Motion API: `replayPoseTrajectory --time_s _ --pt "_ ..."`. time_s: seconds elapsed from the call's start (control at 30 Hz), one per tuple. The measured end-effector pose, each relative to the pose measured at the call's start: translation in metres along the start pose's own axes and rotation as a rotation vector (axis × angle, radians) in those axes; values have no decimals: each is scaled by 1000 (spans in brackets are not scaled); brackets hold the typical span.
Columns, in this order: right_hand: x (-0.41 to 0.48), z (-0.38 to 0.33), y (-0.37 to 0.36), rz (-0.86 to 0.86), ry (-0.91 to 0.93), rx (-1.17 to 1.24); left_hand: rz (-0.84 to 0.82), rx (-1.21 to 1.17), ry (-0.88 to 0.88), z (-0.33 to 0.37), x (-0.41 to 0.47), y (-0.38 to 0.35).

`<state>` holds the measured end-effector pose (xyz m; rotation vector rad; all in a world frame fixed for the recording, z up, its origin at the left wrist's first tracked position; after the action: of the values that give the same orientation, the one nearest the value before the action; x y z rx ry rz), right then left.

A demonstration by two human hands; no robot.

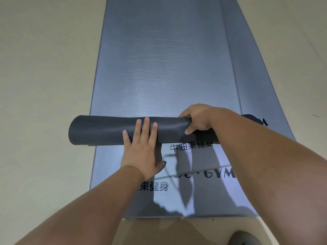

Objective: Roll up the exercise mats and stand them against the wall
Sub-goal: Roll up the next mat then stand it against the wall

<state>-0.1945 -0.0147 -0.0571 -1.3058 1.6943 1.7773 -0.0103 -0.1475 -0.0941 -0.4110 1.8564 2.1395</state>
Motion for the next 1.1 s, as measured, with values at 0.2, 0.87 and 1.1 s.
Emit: replayPoseTrajectory --time_s 0.2,0.87,1.1 --pt "-8 22 -23 462 -21 -29 -55 11 20 -13 36 18" --pt "50 7 -44 517 -146 -193 71 151 -54 -21 63 10" --pt "74 10 0 467 -94 -155 -47 116 -33 -49 116 29"
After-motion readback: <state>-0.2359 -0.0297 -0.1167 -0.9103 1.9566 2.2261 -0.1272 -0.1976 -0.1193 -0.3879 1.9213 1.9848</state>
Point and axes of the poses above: each hand's wrist, its own x-axis towards the middle knuckle, its own y-axis out of the back of the hand, z = x × y, the point moved 4 cm from there along x, towards the middle knuckle, and after that the axes turned 10 degrees about -y, right-handed, at the moved point
